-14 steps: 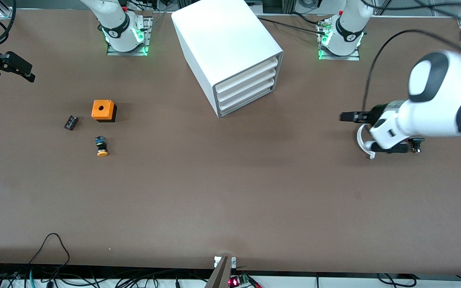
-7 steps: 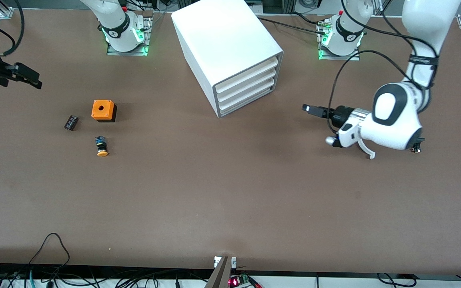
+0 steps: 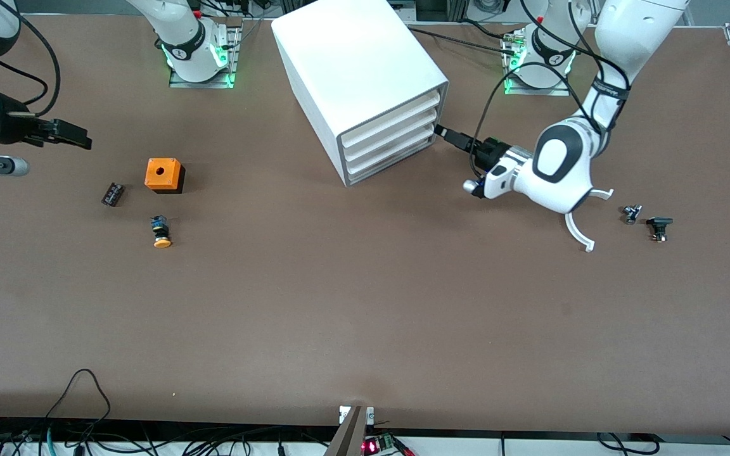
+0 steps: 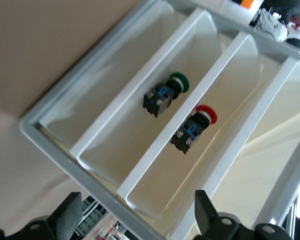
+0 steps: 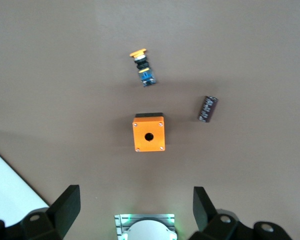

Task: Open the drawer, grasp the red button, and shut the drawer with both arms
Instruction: 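Reach the left gripper to the white cabinet's drawer and grasp it, then pull the drawer open with the left gripper while the right gripper advances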

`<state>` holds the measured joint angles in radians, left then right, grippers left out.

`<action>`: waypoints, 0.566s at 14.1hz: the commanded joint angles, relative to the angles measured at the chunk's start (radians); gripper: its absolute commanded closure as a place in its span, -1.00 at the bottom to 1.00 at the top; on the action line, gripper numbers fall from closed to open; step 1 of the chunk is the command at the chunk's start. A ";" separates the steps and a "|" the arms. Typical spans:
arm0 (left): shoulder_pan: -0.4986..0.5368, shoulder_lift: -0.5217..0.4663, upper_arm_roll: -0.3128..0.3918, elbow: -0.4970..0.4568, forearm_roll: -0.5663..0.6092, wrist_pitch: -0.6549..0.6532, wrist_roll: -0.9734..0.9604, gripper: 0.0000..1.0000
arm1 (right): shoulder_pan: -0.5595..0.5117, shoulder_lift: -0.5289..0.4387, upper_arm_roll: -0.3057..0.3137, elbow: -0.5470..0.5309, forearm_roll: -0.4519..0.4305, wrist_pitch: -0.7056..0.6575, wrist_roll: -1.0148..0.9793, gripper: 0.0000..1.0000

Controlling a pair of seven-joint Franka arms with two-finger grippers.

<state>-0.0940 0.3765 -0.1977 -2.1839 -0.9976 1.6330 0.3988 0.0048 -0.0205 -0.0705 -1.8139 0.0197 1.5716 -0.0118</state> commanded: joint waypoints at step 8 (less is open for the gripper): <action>-0.026 0.004 -0.117 -0.068 -0.093 0.168 0.023 -0.24 | 0.098 0.094 0.000 0.103 0.046 0.042 0.006 -1.00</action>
<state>-0.1136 0.3789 -0.3083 -2.2372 -1.0569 1.7820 0.4004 0.0724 0.0471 -0.0659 -1.7530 0.0528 1.6122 -0.0103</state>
